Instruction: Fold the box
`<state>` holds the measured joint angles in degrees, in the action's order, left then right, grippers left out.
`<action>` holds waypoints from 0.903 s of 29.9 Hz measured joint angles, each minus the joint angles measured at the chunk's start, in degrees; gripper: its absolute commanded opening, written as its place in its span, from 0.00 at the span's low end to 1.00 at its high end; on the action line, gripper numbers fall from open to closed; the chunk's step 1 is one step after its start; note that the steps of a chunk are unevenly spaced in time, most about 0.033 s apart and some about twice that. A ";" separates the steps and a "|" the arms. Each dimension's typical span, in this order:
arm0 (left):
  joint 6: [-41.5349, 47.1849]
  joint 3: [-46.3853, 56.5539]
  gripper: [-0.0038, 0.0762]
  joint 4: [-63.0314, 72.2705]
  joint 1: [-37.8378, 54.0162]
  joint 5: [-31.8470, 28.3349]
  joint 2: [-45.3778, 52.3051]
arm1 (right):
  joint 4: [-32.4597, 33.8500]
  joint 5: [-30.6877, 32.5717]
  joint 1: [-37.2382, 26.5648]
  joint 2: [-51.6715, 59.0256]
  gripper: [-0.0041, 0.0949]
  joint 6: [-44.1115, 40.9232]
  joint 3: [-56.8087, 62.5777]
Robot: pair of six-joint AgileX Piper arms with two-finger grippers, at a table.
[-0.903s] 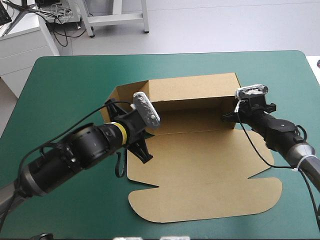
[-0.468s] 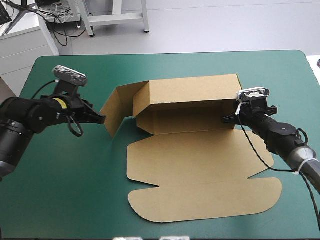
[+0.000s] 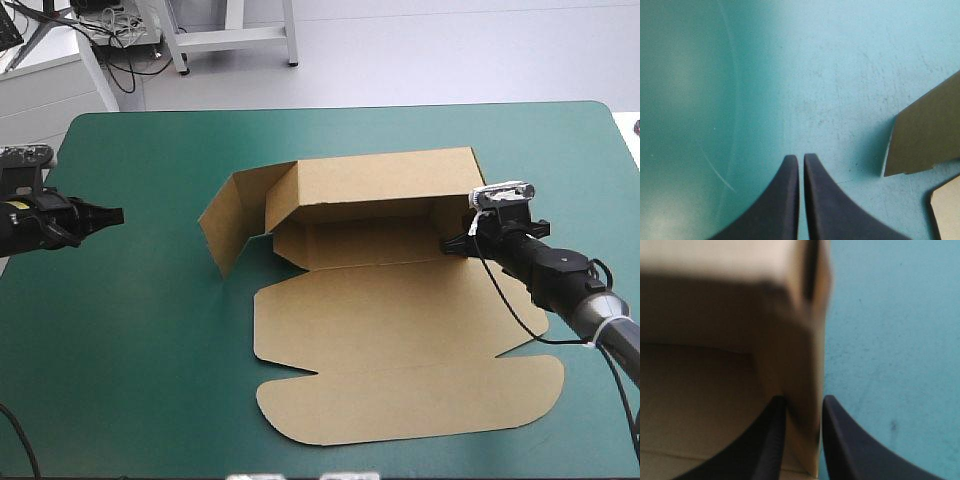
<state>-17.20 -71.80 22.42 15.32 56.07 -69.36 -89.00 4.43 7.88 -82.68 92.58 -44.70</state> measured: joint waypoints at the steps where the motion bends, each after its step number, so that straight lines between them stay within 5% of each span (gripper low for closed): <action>1: -0.72 0.77 0.06 1.21 0.92 0.00 0.00 | 0.07 0.35 0.00 -0.33 0.57 -0.18 0.21; 5: -2.42 3.19 0.06 3.35 2.19 -0.06 0.00 | 0.26 0.47 0.00 -0.53 0.67 -0.23 0.26; 19: -2.87 3.99 0.06 4.27 2.24 -1.56 0.03 | 0.43 0.05 0.00 10.23 0.65 -3.00 0.53; 22: -2.87 3.99 0.05 4.35 2.24 -2.07 0.15 | 0.52 0.03 0.00 15.28 0.48 -3.65 2.34; 26: -3.12 4.00 0.04 4.42 2.24 -2.42 1.35 | 0.52 0.03 0.00 20.59 0.03 -4.21 6.74; 27: -3.44 4.05 0.04 4.42 2.24 -2.55 1.79 | 0.54 0.03 0.00 21.58 0.03 -4.21 7.85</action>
<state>-20.65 -67.74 26.84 17.56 53.52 -67.57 -88.46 4.46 7.88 -61.10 88.38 -36.86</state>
